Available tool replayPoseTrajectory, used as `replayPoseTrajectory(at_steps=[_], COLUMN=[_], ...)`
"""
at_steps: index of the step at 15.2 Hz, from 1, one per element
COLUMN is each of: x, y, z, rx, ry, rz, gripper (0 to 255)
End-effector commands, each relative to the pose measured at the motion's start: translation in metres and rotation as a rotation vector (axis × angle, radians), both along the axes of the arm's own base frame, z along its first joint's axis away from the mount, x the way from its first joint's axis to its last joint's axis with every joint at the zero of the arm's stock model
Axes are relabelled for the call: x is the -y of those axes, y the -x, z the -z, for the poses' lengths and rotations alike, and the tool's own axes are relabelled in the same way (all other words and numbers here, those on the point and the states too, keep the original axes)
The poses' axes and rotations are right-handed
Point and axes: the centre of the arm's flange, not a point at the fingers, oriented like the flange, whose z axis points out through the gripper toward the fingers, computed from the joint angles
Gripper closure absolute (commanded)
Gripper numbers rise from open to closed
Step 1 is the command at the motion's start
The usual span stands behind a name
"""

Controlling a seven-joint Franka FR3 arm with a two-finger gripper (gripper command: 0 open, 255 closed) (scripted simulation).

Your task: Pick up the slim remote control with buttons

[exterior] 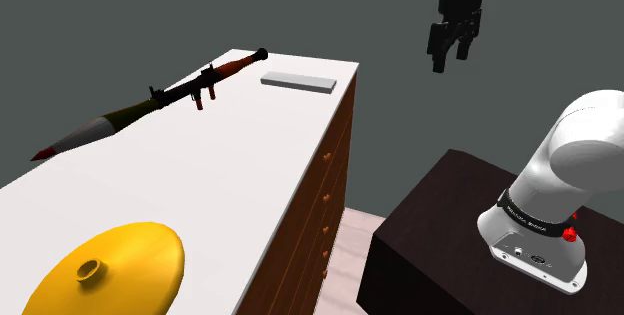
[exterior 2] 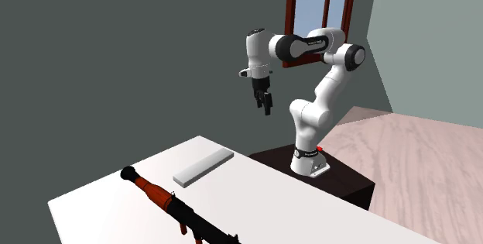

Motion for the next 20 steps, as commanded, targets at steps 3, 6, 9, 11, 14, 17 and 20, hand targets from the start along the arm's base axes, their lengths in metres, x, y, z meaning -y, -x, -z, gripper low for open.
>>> replayPoseTrajectory(at_steps=[3,6,9,11,14,17,20], x=[-0.009,-0.023,-0.038,-0.049,-0.067,-0.087,-0.107], y=[-0.023,-0.056,-0.089,-0.111,-0.143,-0.174,-0.205], z=[0.005,0.011,0.017,0.021,0.025,0.030,0.033], rx=[0.010,0.026,0.042,0.052,0.067,0.083,0.099], ry=[-0.006,-0.015,-0.025,-0.031,-0.040,-0.049,-0.058], rz=[-0.029,-0.072,-0.115,-0.144,-0.187,-0.230,-0.273], gripper=[0,0,0,0,0,0,0])
